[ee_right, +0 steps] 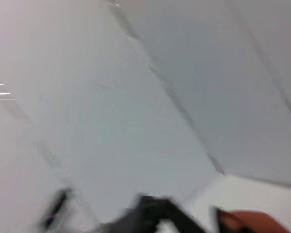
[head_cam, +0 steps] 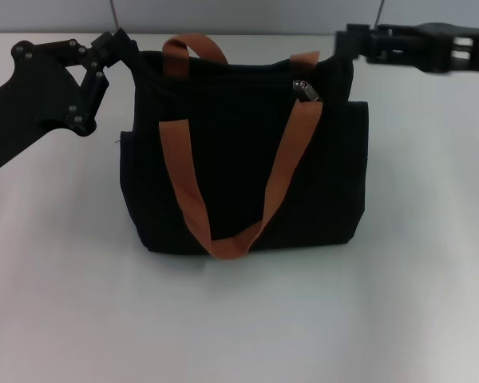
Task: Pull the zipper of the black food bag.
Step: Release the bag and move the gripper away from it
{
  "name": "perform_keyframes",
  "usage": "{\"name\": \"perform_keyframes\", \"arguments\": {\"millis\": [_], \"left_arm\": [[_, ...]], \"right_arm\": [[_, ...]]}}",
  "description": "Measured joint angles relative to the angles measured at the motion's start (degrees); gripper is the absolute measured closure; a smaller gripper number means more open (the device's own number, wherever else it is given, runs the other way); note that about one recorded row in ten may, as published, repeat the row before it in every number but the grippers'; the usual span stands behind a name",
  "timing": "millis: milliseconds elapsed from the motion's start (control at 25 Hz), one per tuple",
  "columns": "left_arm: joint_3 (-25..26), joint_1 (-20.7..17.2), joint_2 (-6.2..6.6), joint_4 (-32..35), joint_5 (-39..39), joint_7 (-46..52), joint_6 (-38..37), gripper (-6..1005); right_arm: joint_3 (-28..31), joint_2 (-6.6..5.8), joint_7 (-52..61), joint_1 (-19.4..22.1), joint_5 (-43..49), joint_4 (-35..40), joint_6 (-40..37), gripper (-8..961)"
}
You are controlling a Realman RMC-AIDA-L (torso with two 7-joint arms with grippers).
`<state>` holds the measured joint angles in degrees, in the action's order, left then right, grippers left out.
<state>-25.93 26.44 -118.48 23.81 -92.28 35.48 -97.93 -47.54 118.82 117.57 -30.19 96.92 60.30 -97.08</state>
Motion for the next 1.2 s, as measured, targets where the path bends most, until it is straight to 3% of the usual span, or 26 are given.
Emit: {"name": "perform_keyframes", "arguments": {"millis": [80,160,240,280,440,640,880,1200], "left_arm": [[-0.03,0.00,0.00,-0.06,0.00,0.03,-0.10,990],[-0.04,0.01,0.00,-0.21,0.00,0.03,-0.12,990],[-0.06,0.01,0.00,-0.54,0.01,0.03,-0.19,990],[-0.07,0.02,0.00,-0.67,0.00,0.03,-0.24,990],[-0.12,0.02,0.00,-0.74,-0.20,0.86,-0.29,990],[-0.20,0.02,0.18,-0.78,-0.32,3.15,-0.28,990],[-0.34,-0.02,0.26,-0.78,-0.58,4.53,0.19,990],[-0.38,-0.79,0.03,-0.82,-0.46,4.69,0.25,986]], "right_arm": [[2.13,-0.79,-13.25,1.21,-4.45,-7.09,-8.31,238],[2.68,-1.15,-18.36,1.59,-5.09,-9.60,-11.12,238],[3.30,-2.07,-27.75,2.50,-5.15,-14.99,-14.87,238],[3.28,-3.10,-35.60,3.51,-4.21,-19.61,-16.49,238],[3.37,-4.01,-46.96,5.34,-1.10,-25.66,-17.11,238],[3.07,-3.66,-57.32,7.64,6.09,-29.03,-17.02,238],[3.52,-1.59,-65.21,10.16,13.58,-31.39,-11.31,238],[3.44,-1.56,-66.72,10.46,13.74,-33.02,-9.75,238]]}}
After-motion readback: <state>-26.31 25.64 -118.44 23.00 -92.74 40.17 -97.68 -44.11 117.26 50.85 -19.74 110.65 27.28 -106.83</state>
